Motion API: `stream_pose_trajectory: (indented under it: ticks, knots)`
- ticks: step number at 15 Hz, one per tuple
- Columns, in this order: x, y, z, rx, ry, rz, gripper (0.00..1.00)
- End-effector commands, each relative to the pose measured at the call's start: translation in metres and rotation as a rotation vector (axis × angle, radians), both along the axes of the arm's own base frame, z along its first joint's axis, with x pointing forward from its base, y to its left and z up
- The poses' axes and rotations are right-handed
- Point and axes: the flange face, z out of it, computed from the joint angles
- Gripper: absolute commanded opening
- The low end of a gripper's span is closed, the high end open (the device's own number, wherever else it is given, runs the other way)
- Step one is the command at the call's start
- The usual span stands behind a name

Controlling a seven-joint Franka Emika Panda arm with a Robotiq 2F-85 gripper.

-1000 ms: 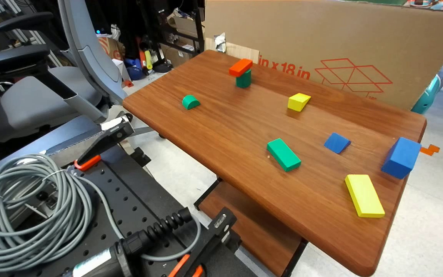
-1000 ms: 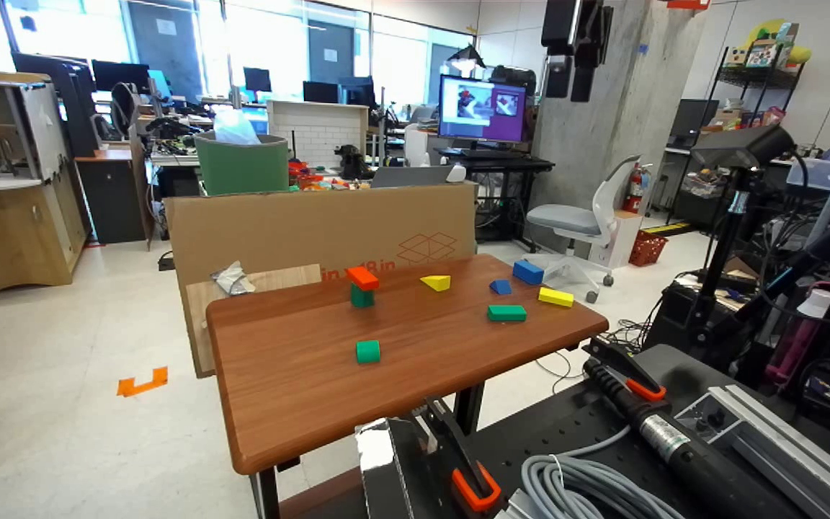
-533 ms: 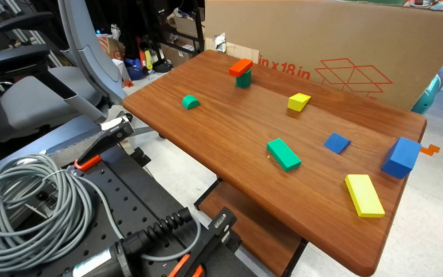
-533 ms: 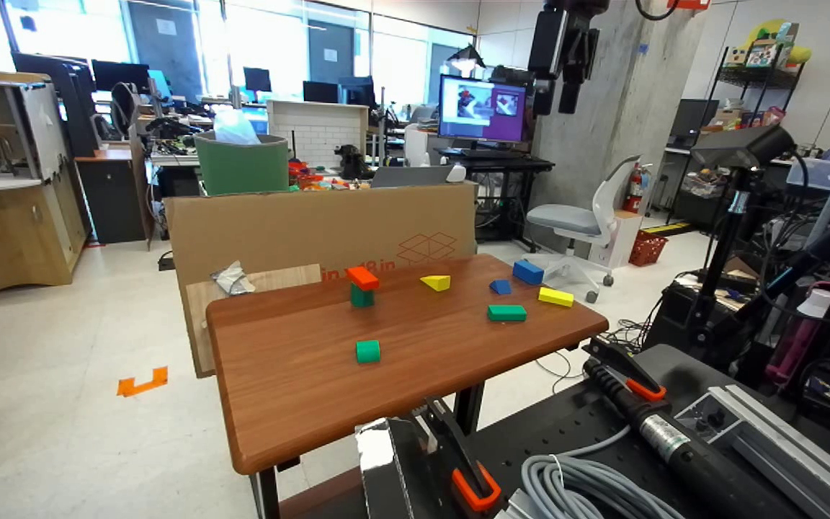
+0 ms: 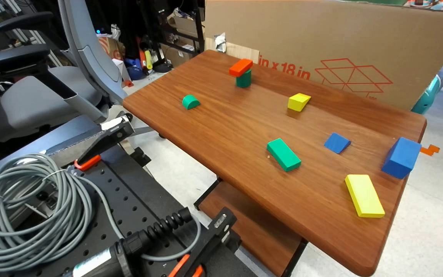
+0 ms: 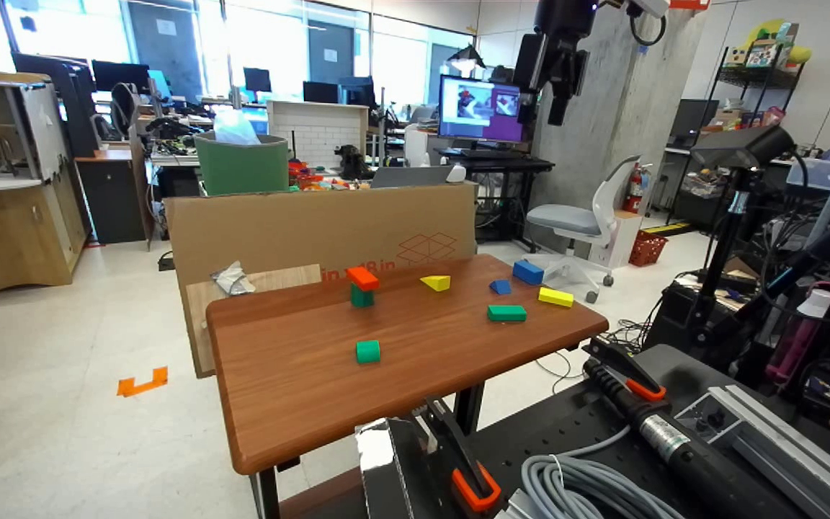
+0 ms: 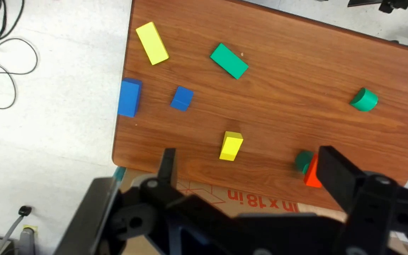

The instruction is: Move the blue block to the center of the table

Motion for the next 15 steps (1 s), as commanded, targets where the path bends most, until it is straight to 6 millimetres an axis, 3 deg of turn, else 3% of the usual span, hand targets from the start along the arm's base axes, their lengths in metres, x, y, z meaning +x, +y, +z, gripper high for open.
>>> stream_pose_trajectory:
  ticks: [1, 7, 15]
  knots:
    - [0.024, -0.035, -0.007, -0.003, -0.020, -0.058, 1.00]
    - [0.034, -0.089, -0.033, -0.027, 0.007, -0.168, 1.00]
    - [0.056, -0.118, -0.089, -0.052, 0.041, -0.299, 1.00]
